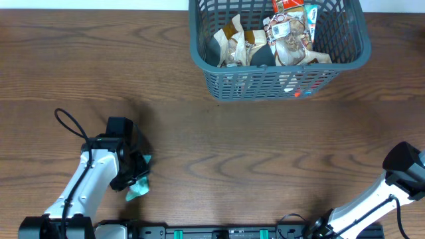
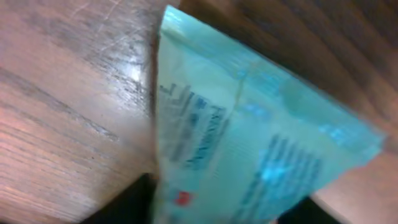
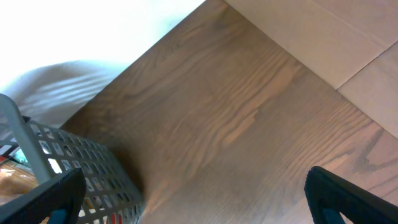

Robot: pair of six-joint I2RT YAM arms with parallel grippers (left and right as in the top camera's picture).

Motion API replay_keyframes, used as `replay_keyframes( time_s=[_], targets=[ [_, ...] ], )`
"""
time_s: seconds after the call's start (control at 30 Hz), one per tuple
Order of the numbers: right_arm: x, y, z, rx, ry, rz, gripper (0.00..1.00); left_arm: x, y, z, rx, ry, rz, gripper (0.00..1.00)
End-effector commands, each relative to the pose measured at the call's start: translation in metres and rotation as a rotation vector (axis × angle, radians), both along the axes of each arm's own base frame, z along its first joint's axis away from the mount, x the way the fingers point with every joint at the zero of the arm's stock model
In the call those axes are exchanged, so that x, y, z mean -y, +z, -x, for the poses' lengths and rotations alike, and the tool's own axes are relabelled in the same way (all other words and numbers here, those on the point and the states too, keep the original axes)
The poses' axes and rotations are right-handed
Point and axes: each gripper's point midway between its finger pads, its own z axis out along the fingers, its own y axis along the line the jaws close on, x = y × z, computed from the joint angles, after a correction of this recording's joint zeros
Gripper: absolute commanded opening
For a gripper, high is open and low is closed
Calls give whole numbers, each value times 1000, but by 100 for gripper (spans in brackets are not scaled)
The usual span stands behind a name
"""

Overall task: Pack container
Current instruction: 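Lift the teal packet with the left gripper and carry it over the basket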

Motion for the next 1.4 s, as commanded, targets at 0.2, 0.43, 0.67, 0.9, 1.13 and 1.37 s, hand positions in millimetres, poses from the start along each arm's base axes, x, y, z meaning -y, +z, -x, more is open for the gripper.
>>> replay_keyframes(
  time_s=[0.2, 0.43, 0.67, 0.9, 1.13, 1.37],
  targets=[
    [-2, 8, 4, 21, -5, 6, 99, -2, -4, 5, -18, -5, -8, 6],
    [-2, 8, 4, 21, -5, 6, 99, -2, -4, -1, 6, 6, -7, 6],
    [-2, 8, 4, 21, -5, 6, 99, 2, 16, -31, 97, 5, 17, 6],
    [-2, 8, 4, 21, -5, 6, 99, 30, 90, -97, 340, -32, 165, 6],
    [-2, 9, 4, 21, -5, 6, 99, 56, 221, -166, 700, -125, 201, 6],
    [-2, 8, 4, 21, -5, 6, 99, 94, 353, -198, 1075, -229, 267, 6]
  ],
)
